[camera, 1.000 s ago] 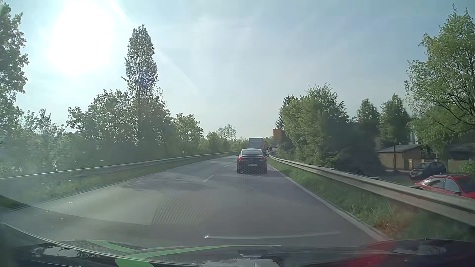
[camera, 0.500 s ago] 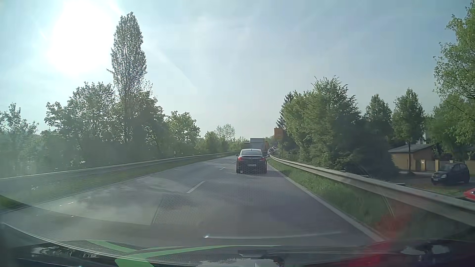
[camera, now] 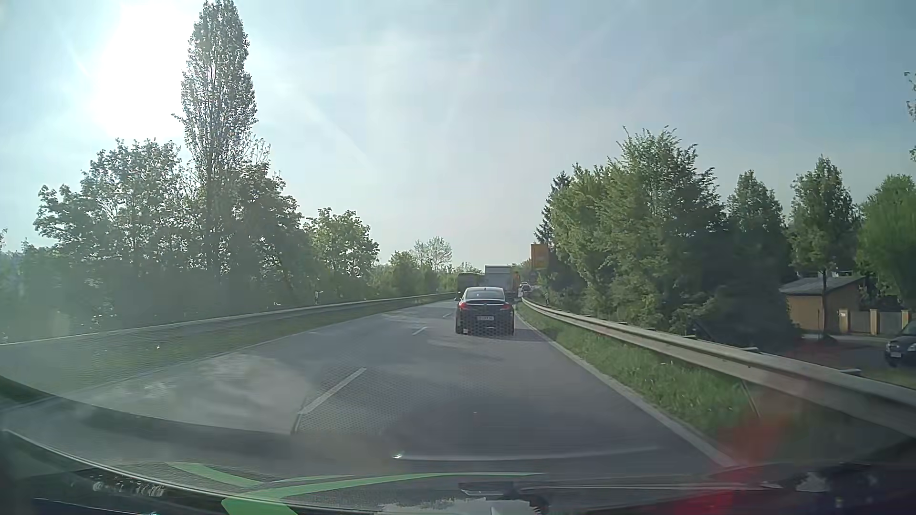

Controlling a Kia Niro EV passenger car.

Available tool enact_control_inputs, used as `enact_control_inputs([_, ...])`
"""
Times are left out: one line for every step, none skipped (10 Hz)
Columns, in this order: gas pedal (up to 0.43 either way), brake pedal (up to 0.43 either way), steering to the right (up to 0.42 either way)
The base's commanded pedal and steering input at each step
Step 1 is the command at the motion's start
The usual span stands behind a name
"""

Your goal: Follow the waypoints while adhering to traffic rules and regulations

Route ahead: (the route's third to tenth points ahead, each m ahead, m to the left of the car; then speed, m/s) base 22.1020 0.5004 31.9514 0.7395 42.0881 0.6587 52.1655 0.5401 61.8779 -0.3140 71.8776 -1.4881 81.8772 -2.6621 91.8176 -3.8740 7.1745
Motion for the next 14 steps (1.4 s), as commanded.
enact_control_inputs([0.138, 0.0, 0.001])
enact_control_inputs([0.138, 0.0, 0.001])
enact_control_inputs([0.15, 0.0, 0.001])
enact_control_inputs([0.15, 0.0, 0.001])
enact_control_inputs([0.15, 0.0, 0.001])
enact_control_inputs([0.15, 0.0, 0.001])
enact_control_inputs([0.157, 0.0, 0.001])
enact_control_inputs([0.157, 0.0, 0.001])
enact_control_inputs([0.157, 0.0, 0.001])
enact_control_inputs([0.157, 0.0, 0.001])
enact_control_inputs([0.157, 0.0, 0.0])
enact_control_inputs([0.15, 0.0, 0.001])
enact_control_inputs([0.118, 0.0, 0.001])
enact_control_inputs([0.098, 0.0, 0.0])
